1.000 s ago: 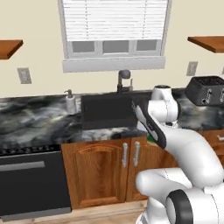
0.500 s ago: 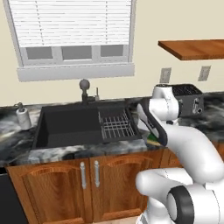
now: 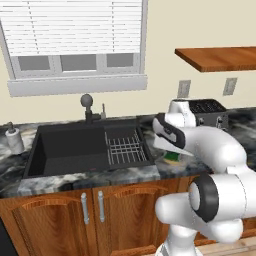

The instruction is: Restock the sink supplies by placing the sponge and soap dispenser on the counter and next to the sink. Make sure the soap dispenser is upright.

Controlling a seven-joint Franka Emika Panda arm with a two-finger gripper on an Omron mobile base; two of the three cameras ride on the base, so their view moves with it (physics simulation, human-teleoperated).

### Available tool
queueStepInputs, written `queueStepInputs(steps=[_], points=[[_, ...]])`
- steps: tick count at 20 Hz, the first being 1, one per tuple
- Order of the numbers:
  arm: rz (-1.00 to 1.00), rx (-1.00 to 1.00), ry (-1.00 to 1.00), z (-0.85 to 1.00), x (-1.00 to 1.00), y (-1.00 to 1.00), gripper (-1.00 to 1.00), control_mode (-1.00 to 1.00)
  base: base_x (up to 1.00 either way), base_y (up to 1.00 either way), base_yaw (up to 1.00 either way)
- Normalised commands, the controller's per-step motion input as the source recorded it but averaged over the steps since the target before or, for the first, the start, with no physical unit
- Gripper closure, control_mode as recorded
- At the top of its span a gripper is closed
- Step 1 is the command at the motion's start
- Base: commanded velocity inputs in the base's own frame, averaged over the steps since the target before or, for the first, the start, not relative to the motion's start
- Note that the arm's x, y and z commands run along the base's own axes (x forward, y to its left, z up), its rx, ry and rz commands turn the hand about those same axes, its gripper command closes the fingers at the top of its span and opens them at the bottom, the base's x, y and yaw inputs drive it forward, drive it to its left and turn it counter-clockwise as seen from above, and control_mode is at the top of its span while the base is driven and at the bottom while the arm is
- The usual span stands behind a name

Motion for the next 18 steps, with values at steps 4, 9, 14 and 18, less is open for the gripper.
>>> queueStepInputs(steps=[4,9,14,18], points=[[0.0,0.0,0.19,-0.49,1.0,0.0,1.0,-1.0,0.0,0.0,0.0],[0.0,0.0,0.07,-0.48,0.81,0.0,1.0,-1.0,0.0,0.0,0.0],[0.0,0.01,-0.08,-0.56,0.5,0.0,1.0,-1.0,0.0,0.0,0.0],[0.0,0.02,-0.1,-0.39,0.46,-0.06,1.0,-1.0,0.0,0.0,0.0]])
